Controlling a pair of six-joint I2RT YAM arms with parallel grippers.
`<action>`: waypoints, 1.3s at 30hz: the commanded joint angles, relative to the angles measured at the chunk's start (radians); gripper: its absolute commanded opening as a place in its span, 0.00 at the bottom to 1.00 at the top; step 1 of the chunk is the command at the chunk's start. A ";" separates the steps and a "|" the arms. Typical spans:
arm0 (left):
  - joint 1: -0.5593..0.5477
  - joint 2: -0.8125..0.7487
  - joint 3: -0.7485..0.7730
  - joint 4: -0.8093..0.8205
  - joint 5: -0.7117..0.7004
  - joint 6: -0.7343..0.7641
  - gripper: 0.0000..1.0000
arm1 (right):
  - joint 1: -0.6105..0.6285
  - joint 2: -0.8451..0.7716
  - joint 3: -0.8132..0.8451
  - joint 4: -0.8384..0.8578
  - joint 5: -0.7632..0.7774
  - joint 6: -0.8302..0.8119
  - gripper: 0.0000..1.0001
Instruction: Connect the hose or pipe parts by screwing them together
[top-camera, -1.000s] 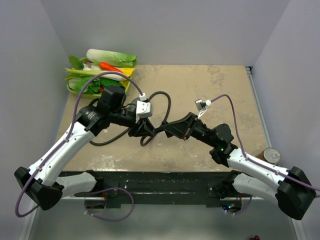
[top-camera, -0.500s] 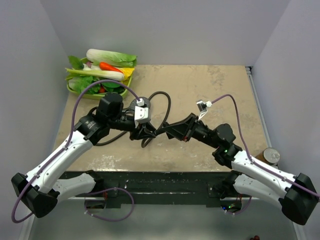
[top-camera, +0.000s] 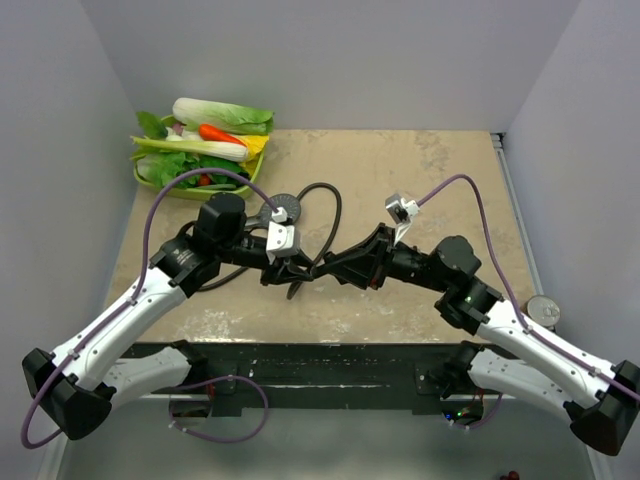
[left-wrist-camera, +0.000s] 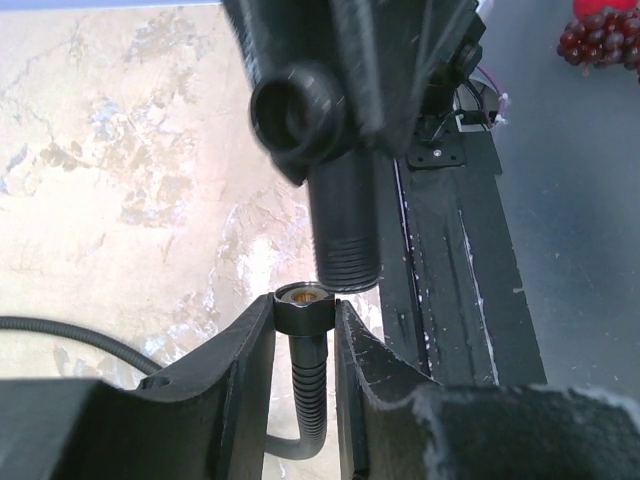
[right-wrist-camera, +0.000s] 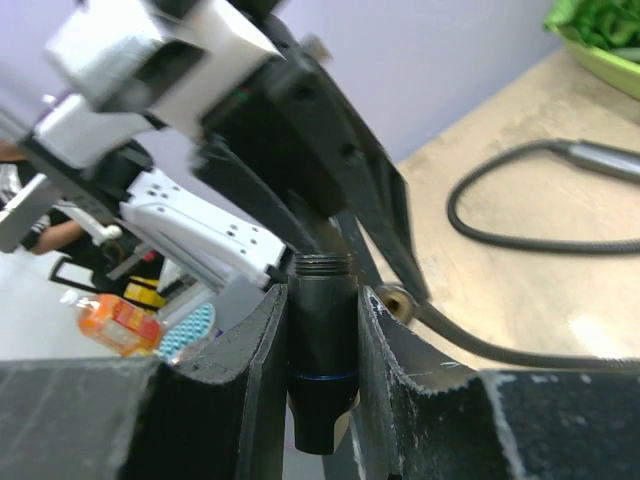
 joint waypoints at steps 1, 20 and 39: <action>0.003 -0.015 -0.025 0.076 -0.008 -0.046 0.00 | 0.009 -0.035 -0.040 0.221 -0.018 0.095 0.00; 0.002 -0.049 0.054 0.026 0.245 -0.033 0.00 | 0.009 -0.138 0.078 -0.085 -0.214 -0.431 0.00; 0.002 -0.057 0.044 0.120 0.342 -0.115 0.00 | 0.009 -0.011 0.143 0.044 -0.395 -0.405 0.00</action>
